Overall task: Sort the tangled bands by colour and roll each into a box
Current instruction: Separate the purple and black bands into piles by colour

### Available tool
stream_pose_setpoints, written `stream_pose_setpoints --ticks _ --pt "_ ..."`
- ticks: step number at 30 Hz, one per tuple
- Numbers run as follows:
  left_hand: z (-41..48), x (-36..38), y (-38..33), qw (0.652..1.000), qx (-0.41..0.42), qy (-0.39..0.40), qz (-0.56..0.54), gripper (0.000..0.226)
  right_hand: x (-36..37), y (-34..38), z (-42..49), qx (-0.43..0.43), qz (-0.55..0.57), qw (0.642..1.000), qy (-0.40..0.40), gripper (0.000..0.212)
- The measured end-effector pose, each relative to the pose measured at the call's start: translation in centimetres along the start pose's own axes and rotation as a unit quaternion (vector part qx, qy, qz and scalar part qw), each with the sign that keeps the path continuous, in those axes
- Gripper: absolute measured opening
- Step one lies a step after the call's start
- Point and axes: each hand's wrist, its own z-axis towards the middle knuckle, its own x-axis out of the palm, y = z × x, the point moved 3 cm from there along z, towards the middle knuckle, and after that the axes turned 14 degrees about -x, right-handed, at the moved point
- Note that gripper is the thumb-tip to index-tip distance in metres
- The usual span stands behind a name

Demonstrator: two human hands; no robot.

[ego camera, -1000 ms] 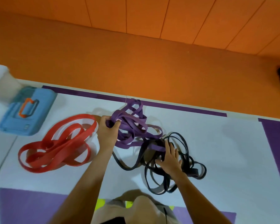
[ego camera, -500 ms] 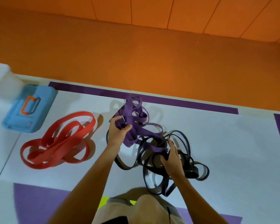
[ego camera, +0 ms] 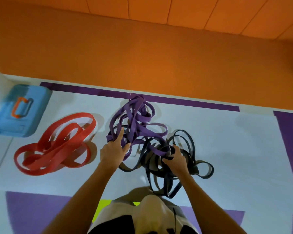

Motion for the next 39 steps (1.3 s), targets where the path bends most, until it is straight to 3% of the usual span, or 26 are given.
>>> stream_pose_setpoints --ticks 5,8,11,17,20,22,29,32,33,36,39 --pt "-1.2 -2.6 0.3 0.998 0.023 -0.026 0.047 0.047 -0.4 1.1 -0.4 0.015 -0.035 0.999 -0.011 0.08" --pt "-1.2 -1.5 -0.8 0.992 0.067 0.072 -0.075 0.03 -0.3 1.4 -1.6 -0.019 -0.027 0.999 -0.022 0.079" --pt "-1.5 0.3 -3.3 0.962 0.12 0.175 -0.175 0.041 -0.5 1.5 -3.1 -0.03 -0.025 0.999 -0.036 0.073" --pt "-0.7 5.1 -5.9 0.962 0.145 0.191 -0.131 0.064 -3.5 0.6 -6.4 -0.041 -0.028 0.987 -0.154 0.063" --pt "-0.4 6.0 -5.5 0.954 0.115 0.202 -0.188 0.069 -5.2 -0.4 -7.6 -0.033 -0.026 0.985 -0.169 0.056" --pt "-0.2 6.3 -5.3 0.948 0.086 0.2 -0.233 0.061 -5.8 -1.0 -7.9 -0.022 -0.029 0.985 -0.168 0.053" --pt "-0.2 5.9 -4.2 0.902 0.078 0.223 -0.362 0.022 -5.3 -1.4 -7.5 -0.002 -0.079 0.991 -0.106 0.046" --pt "-0.6 4.9 -3.5 0.896 0.089 0.193 -0.391 0.025 -4.3 -0.3 -6.2 -0.009 -0.061 0.99 -0.125 0.032" --pt "-0.9 4.4 -3.3 0.893 0.091 0.194 -0.396 0.027 -3.7 0.1 -5.5 -0.008 -0.041 0.994 -0.097 0.032" --pt "-1.9 3.4 -2.8 0.892 0.103 0.211 -0.387 0.022 -1.4 1.4 -3.7 0.0 -0.011 0.998 0.068 0.06" --pt "-2.5 2.8 -2.2 0.918 0.11 0.185 -0.334 0.011 0.3 1.9 -2.3 -0.052 -0.123 0.98 0.146 0.057"
